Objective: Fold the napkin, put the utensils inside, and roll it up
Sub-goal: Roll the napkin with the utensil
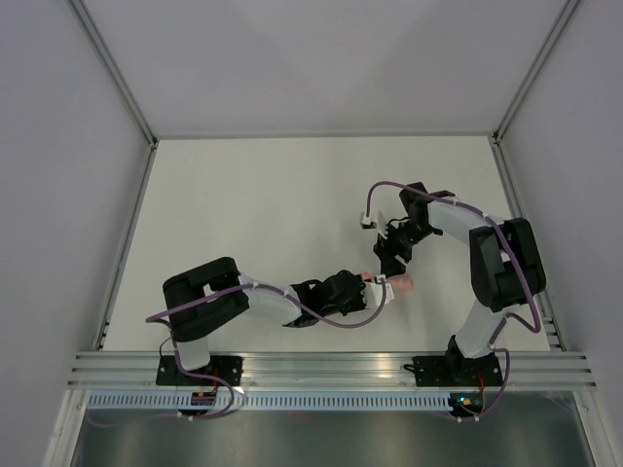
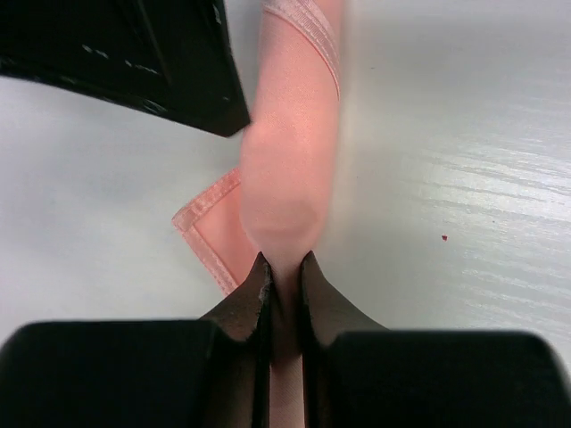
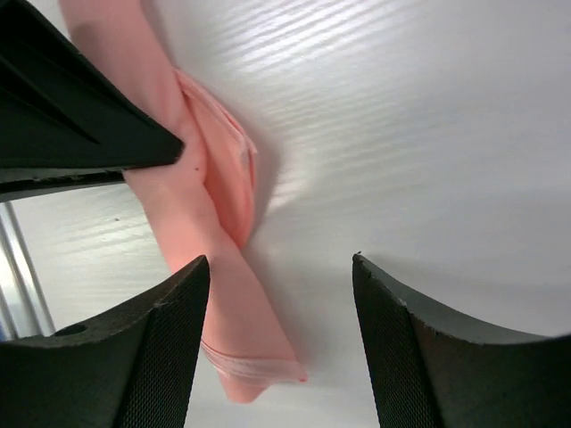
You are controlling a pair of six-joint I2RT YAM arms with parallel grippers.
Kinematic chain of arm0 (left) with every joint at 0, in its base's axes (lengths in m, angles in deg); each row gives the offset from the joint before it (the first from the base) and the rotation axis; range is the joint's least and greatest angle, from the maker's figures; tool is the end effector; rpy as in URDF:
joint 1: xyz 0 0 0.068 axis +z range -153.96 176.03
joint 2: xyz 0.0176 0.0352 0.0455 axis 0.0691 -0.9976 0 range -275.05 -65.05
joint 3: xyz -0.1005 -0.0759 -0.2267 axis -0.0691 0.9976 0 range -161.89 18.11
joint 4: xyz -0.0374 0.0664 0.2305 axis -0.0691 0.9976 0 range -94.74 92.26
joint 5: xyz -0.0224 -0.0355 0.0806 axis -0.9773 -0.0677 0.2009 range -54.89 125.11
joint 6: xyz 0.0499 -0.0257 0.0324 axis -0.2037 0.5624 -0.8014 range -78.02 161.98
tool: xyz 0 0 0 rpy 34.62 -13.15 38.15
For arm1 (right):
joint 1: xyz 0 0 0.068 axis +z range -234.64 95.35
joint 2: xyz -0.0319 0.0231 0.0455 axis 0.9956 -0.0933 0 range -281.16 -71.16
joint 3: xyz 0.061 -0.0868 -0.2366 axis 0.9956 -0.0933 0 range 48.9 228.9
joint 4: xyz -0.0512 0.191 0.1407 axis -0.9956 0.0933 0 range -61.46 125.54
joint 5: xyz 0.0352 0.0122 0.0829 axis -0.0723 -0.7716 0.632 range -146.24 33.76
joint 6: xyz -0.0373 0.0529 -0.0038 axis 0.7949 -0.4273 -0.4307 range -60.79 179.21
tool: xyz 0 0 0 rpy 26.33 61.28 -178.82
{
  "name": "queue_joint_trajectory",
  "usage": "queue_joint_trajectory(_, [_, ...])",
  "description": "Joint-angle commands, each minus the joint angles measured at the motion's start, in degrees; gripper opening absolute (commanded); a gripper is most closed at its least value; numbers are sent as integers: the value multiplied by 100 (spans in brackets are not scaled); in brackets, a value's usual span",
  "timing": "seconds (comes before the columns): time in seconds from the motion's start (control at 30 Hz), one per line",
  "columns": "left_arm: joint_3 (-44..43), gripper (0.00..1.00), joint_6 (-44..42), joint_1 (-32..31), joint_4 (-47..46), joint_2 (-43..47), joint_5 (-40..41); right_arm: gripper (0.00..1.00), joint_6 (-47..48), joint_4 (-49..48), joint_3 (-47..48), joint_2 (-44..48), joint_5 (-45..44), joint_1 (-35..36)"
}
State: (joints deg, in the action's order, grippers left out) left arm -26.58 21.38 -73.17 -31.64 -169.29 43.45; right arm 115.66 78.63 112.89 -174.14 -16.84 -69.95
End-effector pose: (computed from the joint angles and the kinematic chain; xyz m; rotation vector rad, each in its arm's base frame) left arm 0.1318 -0.3261 0.1253 1.4582 1.5846 -0.3413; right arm 0.2728 0.1047 0.1491 -1.6003 2.2239 0.9086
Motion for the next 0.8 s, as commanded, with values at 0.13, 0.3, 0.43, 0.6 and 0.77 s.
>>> queue_joint_trajectory(0.13, [-224, 2, 899, 644, 1643, -219, -1615, 68, -617, -1228, -518, 1156, 85, -555])
queue_joint_trajectory(0.3, [-706, 2, 1269, 1225, 2310, -385, -2720, 68, -714, -1747, -1263, 2123, 156, -740])
queue_joint_trajectory(0.43, [-1278, 2, 1480, 1760, 2985, -780, -3574, 69, -810, -2221, -1801, 2800, 165, -749])
queue_joint_trajectory(0.6, [-1849, 2, 1778, 2148, 3453, -1326, -4437, 69, -469, -2029, -2170, 3362, 314, -740])
queue_joint_trajectory(0.77, [-2219, 2, 1954, 2350, 3858, -1721, -4938, 70, -371, -2310, -2592, 3951, 165, -539])
